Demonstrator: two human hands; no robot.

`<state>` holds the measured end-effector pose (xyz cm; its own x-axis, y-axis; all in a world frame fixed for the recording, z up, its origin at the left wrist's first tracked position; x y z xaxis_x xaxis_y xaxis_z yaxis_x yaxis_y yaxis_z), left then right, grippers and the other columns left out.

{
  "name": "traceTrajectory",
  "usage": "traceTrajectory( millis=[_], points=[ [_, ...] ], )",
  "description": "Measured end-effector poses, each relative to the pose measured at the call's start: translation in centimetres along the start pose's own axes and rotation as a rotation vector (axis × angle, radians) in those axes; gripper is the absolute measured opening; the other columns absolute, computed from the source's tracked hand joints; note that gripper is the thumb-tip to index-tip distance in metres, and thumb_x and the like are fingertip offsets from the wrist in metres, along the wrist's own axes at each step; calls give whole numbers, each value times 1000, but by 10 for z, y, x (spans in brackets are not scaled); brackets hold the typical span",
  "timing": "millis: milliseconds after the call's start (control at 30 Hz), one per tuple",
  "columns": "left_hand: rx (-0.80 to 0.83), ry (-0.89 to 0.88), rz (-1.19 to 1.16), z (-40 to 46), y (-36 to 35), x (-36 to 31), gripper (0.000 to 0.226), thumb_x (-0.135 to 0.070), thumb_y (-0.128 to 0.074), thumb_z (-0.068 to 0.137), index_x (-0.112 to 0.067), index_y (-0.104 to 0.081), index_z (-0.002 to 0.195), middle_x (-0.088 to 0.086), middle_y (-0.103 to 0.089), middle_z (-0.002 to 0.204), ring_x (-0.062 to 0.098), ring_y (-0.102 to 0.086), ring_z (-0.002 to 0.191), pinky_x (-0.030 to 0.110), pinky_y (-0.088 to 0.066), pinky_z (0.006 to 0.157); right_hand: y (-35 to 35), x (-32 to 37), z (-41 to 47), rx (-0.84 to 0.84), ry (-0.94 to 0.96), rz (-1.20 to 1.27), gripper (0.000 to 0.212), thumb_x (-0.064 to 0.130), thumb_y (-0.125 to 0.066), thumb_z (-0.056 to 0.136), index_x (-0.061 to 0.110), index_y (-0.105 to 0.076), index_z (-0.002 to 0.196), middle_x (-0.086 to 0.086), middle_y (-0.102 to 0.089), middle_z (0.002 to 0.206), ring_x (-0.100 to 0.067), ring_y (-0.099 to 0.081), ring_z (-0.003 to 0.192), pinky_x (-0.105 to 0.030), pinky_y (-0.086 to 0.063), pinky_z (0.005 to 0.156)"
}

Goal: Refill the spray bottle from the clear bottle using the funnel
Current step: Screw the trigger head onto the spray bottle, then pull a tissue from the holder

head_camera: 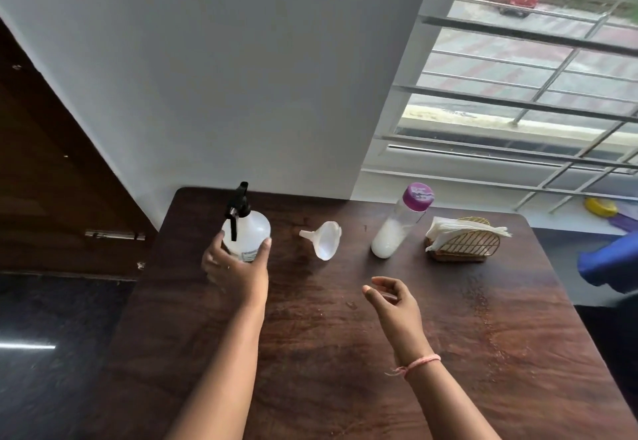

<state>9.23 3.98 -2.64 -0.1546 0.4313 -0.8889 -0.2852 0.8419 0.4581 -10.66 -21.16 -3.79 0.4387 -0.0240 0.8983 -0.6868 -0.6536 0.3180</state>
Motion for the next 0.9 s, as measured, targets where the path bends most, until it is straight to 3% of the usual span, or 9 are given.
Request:
traceTrajectory(
  millis=[133,233,300,367,500,600,700,800,900],
  points=[
    [-53,-61,-125,-50,0,0,46,-33,-69,73,-13,-54,112,13,-55,115,29,-47,109,45,-38,95,48,2,17,-95,35,-7,12,22,-73,79,26,-67,88,-5,-67,102,-18,-63,96,-41,-53,88],
    [141,-22,-316,-102,-32,-15,15,-10,-62,84,-20,-60,93,2,-61,98,12,-54,82,41,-47,81,93,9,33,-166,95,-60,10,17,-72,81,24,-67,87,-4,-68,99,-19,-64,94,-39,-52,87],
    [336,-78,-338,-146,-70,-37,22,-5,-60,86,-26,-63,86,-6,-66,89,6,-57,74,35,-48,74,127,25,48,-222,213,-158,14,12,-71,80,22,-68,89,-3,-67,98,-23,-63,95,-37,-50,88],
    [520,-156,-272,-187,-113,-55,25,-8,-61,86,-32,-67,86,-8,-68,90,4,-62,80,27,-50,75,156,40,65,-269,355,-268,20,6,-70,79,15,-69,97,-5,-67,102,-26,-61,99,-38,-46,92],
    [710,-212,-200,-243,-190,-94,26,-14,-65,85,-38,-65,96,-10,-67,97,1,-62,86,16,-49,76,179,48,102,-185,508,-544,45,10,-67,81,13,-60,125,-4,-55,135,-24,-45,129,-42,-35,109],
    [634,-185,-197,-259,-233,-113,30,-18,-68,83,-25,-62,111,-8,-61,105,2,-61,92,14,-49,81,180,43,128,-28,574,-723,55,17,-62,86,19,-47,139,1,-38,151,-21,-26,143,-38,-20,117],
    [472,-123,-235,-261,-250,-113,35,-17,-69,82,-21,-57,114,-6,-55,110,2,-56,96,25,-51,86,182,34,139,63,584,-798,59,22,-58,90,24,-37,145,6,-26,156,-15,-14,147,-38,-9,118],
    [374,-97,-277,-265,-256,-116,28,-12,-66,84,-19,-55,109,-1,-57,109,0,-56,93,24,-52,85,190,24,143,100,602,-805,60,24,-57,90,27,-35,146,9,-22,157,-13,-10,147,-39,-7,119],
    [366,-153,-210,-267,-264,-117,18,-13,-64,84,-24,-58,96,-2,-63,100,11,-62,91,34,-52,86,193,20,145,129,638,-818,63,26,-57,89,28,-32,147,11,-18,157,-13,-8,147,-39,-6,119]
  ],
)
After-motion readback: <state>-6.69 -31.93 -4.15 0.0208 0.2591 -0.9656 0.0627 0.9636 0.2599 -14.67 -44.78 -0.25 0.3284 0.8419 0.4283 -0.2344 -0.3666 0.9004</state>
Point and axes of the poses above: each hand's wrist, its own z-axis towards the middle knuckle, its own y-axis out of the back of the hand, x = y × z, the point moved 8 cm from there along z, towards the middle knuckle
